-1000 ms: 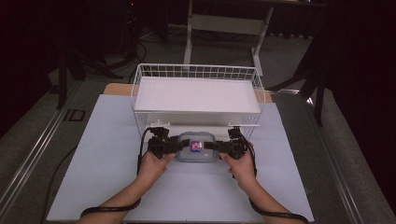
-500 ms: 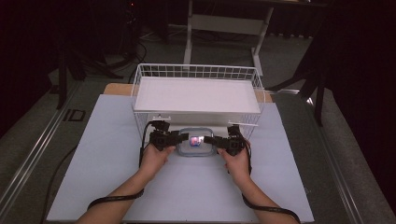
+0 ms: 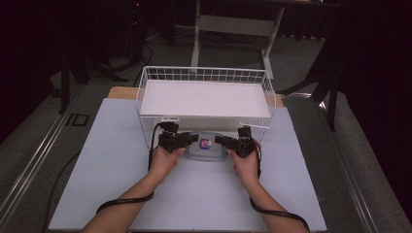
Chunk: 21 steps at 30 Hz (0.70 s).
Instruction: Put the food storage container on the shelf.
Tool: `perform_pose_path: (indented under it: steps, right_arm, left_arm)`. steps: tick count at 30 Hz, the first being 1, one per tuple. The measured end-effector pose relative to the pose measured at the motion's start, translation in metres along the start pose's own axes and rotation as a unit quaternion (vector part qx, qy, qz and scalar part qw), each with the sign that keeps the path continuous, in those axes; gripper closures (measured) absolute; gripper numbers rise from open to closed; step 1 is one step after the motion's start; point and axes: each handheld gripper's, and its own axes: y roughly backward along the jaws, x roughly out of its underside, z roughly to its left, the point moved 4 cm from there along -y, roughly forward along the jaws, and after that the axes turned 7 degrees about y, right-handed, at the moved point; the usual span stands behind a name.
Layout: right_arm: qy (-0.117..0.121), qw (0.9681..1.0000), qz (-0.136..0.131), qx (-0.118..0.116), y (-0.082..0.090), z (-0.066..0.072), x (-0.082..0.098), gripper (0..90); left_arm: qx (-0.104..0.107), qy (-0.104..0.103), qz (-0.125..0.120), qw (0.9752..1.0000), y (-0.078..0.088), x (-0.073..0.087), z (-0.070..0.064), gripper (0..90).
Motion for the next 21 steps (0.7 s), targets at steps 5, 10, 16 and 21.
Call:
perform_pose_path:
  steps: [5,10,16,21]
  right_arm:
    - [0.038,0.9985,-0.015,0.036,-0.001,0.001,-0.005,62.8]
    - [0.092,0.9945,-0.029,0.043,-0.009,0.004,-0.008,59.2]
    - [0.135,0.9881,-0.037,0.064,-0.006,0.010,-0.004,51.8]
    - [0.166,0.9824,-0.053,0.069,0.012,0.022,0.002,51.2]
  left_arm:
    - [-0.013,-0.027,-0.020,0.9993,-0.003,-0.001,0.000,52.1]
    - [-0.027,-0.031,-0.023,0.9989,-0.003,-0.001,-0.002,50.4]
    - [-0.039,-0.047,-0.025,0.9978,-0.005,-0.003,-0.004,49.4]
    - [-0.035,-0.055,-0.025,0.9976,-0.006,-0.003,-0.004,49.6]
